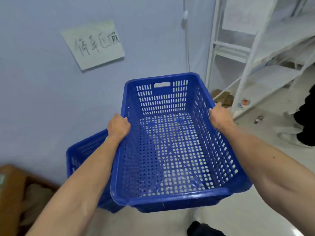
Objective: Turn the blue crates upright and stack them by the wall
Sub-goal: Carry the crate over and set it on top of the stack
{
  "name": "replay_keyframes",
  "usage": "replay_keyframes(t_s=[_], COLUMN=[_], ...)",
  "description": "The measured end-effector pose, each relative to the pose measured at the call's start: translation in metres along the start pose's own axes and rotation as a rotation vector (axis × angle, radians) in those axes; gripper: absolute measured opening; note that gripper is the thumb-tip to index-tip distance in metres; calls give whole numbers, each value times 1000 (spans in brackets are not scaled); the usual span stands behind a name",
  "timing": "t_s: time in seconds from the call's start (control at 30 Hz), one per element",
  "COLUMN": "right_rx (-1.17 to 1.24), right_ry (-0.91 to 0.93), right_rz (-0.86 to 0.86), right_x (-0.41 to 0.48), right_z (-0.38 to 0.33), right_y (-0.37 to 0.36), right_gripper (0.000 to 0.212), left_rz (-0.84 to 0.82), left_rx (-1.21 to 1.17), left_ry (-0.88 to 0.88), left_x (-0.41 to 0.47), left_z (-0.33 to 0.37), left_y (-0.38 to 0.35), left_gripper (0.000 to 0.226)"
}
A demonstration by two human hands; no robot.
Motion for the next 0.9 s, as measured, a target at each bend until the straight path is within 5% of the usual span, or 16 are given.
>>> replay_keyframes(t_s=[0.57,0.9], right_rx=[-59,-131], right_ry=[560,977], right_rz=[-282,-354], right_x=[102,75], right_z=[-228,-380], right_y=[-145,-216], right_gripper=[31,27], left_rz=[141,108], left_rx=[85,-41], left_ry=[588,1004], left_x=[11,-54], left_z=[-142,-218], left_y=[26,32], left_gripper=[46,40])
Point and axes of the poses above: each hand's wrist, its own x-axis towards the middle knuckle, its own y-axis out of the back of the hand, z = x × y, the point moved 2 cm from there along x, towards the middle knuckle, and after that the axes turned 5 degrees about z, right-handed, at the moved point
